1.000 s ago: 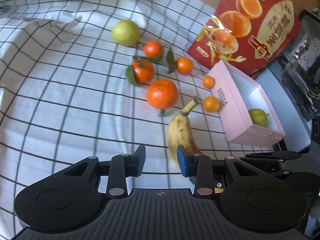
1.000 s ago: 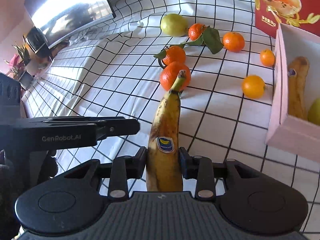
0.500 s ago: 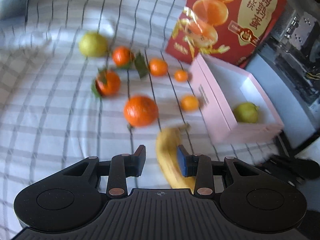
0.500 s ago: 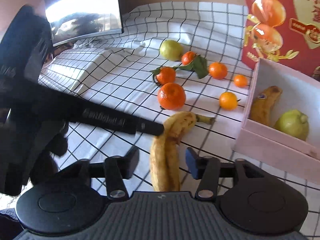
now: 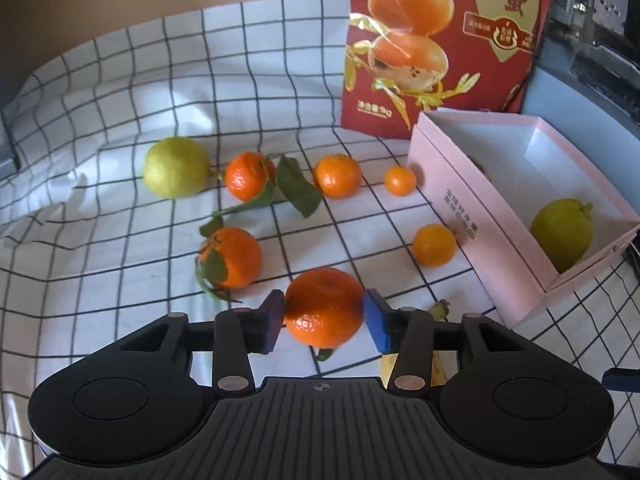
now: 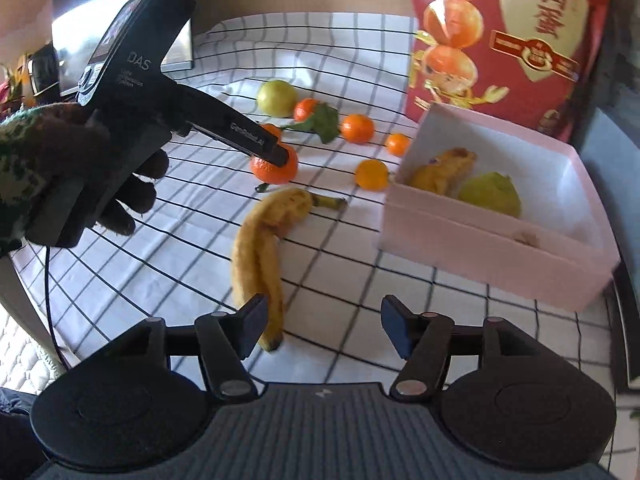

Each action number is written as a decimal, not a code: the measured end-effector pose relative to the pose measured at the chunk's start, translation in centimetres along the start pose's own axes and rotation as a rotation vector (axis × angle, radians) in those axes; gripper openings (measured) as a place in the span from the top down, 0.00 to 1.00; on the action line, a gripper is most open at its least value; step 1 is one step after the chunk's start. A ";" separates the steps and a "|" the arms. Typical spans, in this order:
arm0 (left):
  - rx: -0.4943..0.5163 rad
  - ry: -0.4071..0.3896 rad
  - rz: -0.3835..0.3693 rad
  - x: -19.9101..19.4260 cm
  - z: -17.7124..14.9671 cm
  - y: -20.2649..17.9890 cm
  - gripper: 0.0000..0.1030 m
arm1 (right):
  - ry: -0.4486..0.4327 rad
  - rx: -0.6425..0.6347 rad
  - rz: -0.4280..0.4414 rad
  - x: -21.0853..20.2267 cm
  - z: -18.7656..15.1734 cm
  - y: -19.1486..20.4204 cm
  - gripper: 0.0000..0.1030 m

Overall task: Organize fruits
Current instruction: 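Grasp a mandarin orange with the left tool while the right tool lifts the banana, then carry the orange into the pink box and open the left tool while the right tool carries the banana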

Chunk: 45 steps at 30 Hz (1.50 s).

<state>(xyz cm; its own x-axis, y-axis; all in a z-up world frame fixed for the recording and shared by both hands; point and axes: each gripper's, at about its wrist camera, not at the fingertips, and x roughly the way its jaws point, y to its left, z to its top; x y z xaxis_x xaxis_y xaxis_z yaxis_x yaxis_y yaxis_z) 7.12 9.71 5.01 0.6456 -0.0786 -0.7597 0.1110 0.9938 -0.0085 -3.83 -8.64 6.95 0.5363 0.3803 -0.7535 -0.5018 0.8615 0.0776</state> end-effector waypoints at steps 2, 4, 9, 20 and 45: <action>0.016 0.003 0.009 0.3 0.1 -0.3 0.49 | 0.001 0.015 -0.006 -0.2 -0.3 -0.4 0.38; 0.018 0.010 0.022 0.8 0.2 -0.3 0.47 | 0.002 0.026 -0.008 -0.2 -0.4 -0.6 0.38; -0.026 0.040 0.035 2.0 0.2 0.7 0.46 | 0.009 0.019 -0.001 0.0 -0.5 -0.3 0.37; -0.119 -0.005 -0.039 -0.6 -1.3 2.4 0.48 | -0.044 -0.075 0.003 0.9 0.5 1.7 0.37; -0.249 0.058 -0.159 -10.2 -8.9 2.0 0.48 | -0.032 -0.125 0.160 5.1 4.9 3.3 0.65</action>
<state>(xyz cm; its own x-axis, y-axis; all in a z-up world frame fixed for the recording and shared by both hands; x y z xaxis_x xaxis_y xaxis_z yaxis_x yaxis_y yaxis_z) -6.00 13.18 6.95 0.5896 -0.2376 -0.7719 0.0140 0.9586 -0.2843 0.55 -2.17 6.52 0.4629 0.5212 -0.7170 -0.6618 0.7413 0.1116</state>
